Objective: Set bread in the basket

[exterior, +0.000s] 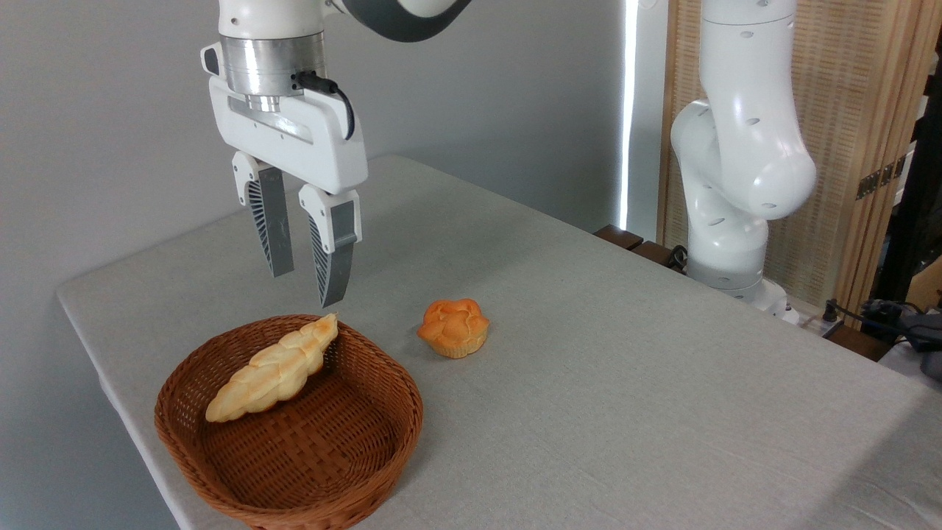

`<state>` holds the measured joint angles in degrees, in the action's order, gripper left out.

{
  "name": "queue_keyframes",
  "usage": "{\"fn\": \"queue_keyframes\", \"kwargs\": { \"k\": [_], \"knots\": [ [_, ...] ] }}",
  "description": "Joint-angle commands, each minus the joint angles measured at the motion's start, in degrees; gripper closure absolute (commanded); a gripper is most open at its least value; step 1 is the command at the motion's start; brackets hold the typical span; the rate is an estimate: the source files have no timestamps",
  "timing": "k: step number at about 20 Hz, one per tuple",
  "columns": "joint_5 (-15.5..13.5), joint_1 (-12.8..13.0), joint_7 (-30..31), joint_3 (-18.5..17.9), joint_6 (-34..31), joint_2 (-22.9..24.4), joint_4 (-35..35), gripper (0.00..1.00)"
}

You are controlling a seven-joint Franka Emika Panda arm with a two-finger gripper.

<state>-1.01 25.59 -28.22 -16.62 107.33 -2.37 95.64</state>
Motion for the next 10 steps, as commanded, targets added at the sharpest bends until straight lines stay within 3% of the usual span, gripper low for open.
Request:
{"fn": "queue_keyframes", "kwargs": {
  "k": [1, 8, 10],
  "knots": [
    [-1.62, 0.69, 0.19, -2.8, -1.69, 0.61, -1.42, 0.0],
    [-2.77, 0.69, 0.28, -4.21, -1.78, 0.7, -1.86, 0.0],
    [-2.85, -0.97, 0.19, -3.52, -1.78, 0.79, -1.86, 0.0]
  ]
}}
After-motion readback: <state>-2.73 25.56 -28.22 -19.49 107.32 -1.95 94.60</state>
